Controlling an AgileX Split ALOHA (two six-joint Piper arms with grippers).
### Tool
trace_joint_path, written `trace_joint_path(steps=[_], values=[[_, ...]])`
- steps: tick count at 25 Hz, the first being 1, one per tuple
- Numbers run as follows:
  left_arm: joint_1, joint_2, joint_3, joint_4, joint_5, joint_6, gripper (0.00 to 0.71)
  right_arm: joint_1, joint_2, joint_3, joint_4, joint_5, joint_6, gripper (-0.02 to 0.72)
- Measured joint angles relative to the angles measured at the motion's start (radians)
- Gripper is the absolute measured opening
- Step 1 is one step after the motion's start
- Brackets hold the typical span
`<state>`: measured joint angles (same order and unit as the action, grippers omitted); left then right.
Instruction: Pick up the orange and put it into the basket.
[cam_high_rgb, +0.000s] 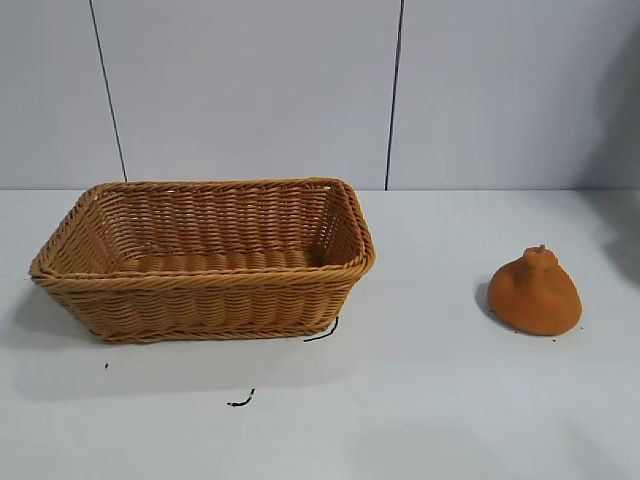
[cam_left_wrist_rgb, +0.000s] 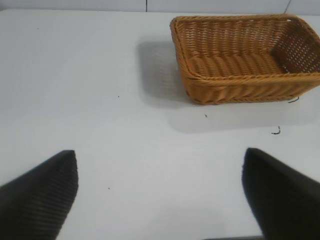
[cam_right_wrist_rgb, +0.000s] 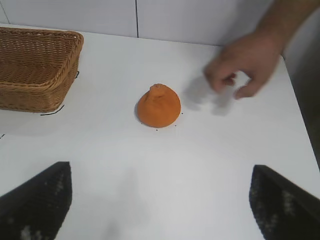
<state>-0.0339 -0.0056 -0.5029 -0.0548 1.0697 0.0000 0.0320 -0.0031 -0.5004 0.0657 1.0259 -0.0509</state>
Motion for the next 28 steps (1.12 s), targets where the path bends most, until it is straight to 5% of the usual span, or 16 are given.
trace_joint_path(steps=[10, 22, 28], values=[[0.000, 0.000, 0.000, 0.000, -0.001, 0.000, 0.639, 0.000, 0.065, -0.027, -0.002, 0.003, 0.001, 0.683], [0.000, 0.000, 0.000, 0.000, -0.001, 0.000, 0.639, 0.000, 0.934, -0.365, 0.026, 0.001, 0.060, 0.683], [0.000, 0.000, 0.000, 0.000, -0.001, 0.000, 0.639, 0.000, 1.338, -0.602, 0.031, -0.003, 0.037, 0.683]])
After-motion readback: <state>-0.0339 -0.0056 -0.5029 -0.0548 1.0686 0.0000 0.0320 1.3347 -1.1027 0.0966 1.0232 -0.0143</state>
